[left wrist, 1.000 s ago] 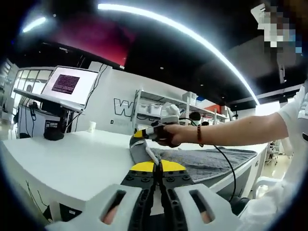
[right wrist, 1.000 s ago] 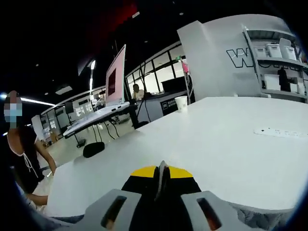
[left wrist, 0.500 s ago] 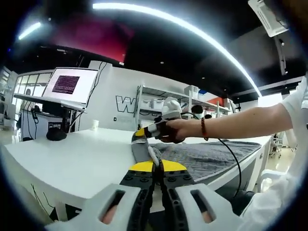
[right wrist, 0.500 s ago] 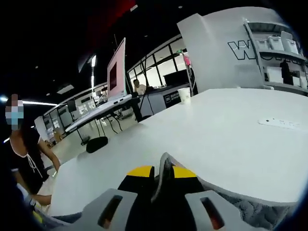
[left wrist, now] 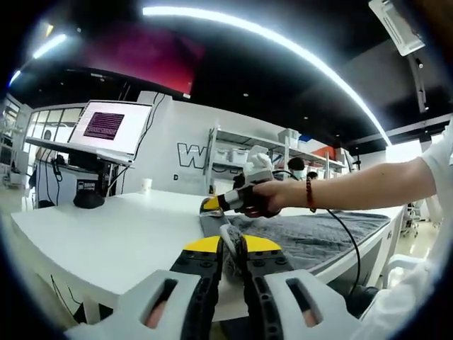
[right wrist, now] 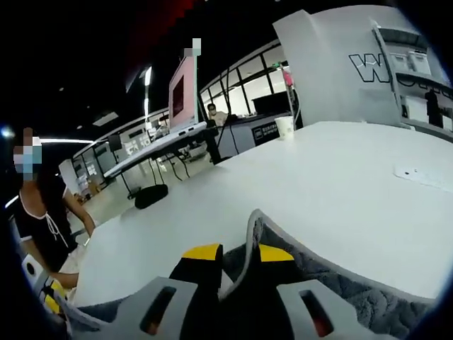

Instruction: Open the folded towel by lifting each exposed corner and separating the folded layers until the towel lies flat within the target outline without major curled edges

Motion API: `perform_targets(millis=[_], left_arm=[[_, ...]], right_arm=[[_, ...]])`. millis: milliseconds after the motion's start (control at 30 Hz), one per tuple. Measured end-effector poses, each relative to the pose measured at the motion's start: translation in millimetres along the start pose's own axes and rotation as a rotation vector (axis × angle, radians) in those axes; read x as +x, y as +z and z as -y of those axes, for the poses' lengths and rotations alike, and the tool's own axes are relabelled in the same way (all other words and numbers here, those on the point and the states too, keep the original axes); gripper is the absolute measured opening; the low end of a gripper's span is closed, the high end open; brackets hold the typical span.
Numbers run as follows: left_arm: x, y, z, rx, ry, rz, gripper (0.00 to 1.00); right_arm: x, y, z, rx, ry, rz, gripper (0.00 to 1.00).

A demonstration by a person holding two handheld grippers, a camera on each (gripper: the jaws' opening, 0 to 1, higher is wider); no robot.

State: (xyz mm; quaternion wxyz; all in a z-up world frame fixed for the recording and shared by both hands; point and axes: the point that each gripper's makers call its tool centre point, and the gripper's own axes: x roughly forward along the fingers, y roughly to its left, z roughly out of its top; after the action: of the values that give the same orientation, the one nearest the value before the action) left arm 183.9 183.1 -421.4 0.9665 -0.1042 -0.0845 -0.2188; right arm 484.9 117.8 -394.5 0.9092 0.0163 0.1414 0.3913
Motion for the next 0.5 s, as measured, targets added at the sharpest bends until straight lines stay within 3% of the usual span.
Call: perform_targets(millis=[167,300,500], left_arm=[[-3,-3.4,-1.8,-0.007,0.007,0.000,0.03],[-4,-3.6,-3.4,-0.002,0.017,-0.003,0.03],[-6,-6.3,-3.6,0.015,0.024,-0.020,0.03]], right_arm=[[4,-3.7,-3,0.009,0.007,-0.006,0.12],[9,-3.2,-1,0.022,0.012,-0.005,0.14],[14,-18.3,-4,0.054,0.015,-0.021,0.17]])
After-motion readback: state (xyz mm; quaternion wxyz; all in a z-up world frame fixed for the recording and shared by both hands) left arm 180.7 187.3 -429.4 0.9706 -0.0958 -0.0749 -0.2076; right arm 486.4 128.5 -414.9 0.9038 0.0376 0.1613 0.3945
